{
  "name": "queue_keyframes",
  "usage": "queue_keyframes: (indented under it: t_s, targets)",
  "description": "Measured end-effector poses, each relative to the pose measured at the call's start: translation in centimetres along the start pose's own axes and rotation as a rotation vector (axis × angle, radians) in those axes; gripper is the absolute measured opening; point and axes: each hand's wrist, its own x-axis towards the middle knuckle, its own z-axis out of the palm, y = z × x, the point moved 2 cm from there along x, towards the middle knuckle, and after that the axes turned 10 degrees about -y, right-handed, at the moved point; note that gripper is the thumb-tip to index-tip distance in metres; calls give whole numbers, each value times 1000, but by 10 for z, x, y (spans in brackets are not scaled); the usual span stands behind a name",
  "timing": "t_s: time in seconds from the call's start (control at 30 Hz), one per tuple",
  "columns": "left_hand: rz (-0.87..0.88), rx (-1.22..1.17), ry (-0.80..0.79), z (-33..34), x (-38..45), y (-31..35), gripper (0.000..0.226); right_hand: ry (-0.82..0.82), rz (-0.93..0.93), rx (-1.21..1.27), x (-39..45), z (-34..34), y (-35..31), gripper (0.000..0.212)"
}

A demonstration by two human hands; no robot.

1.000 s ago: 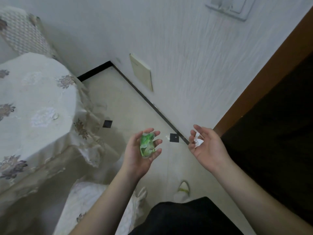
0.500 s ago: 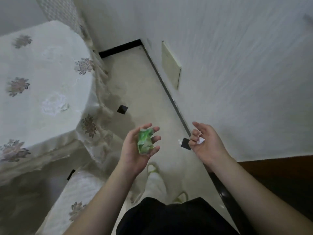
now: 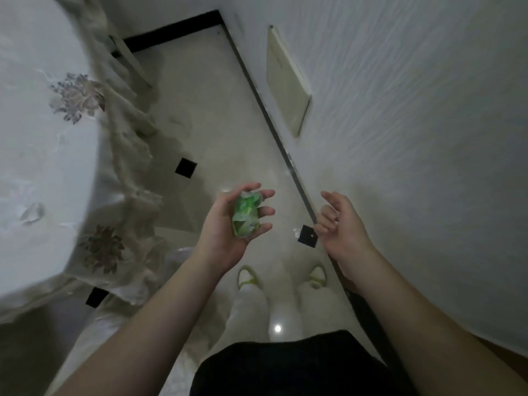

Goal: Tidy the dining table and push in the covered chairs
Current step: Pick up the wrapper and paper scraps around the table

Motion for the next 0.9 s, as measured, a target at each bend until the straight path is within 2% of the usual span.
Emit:
queue_keyframes:
  t_s: [0.13, 0.3, 0.53, 0.8, 0.9]
  targets:
    - [-33, -9, 65, -32, 59, -33, 23, 137, 70, -218, 78, -40, 10, 12]
    - [-17, -51, 166, -78, 129, -85, 32, 253, 164, -500, 179, -103, 41, 10]
    - [-46, -79, 249, -164, 239, -169, 22, 286, 205, -654, 318, -192, 107, 18]
    - [-75, -82, 265, -271, 347, -255, 20, 343, 226, -1013, 444, -311, 193, 23]
    - [-100, -71, 257, -305, 367, -282, 23, 295, 256, -1229, 475, -349, 222, 26]
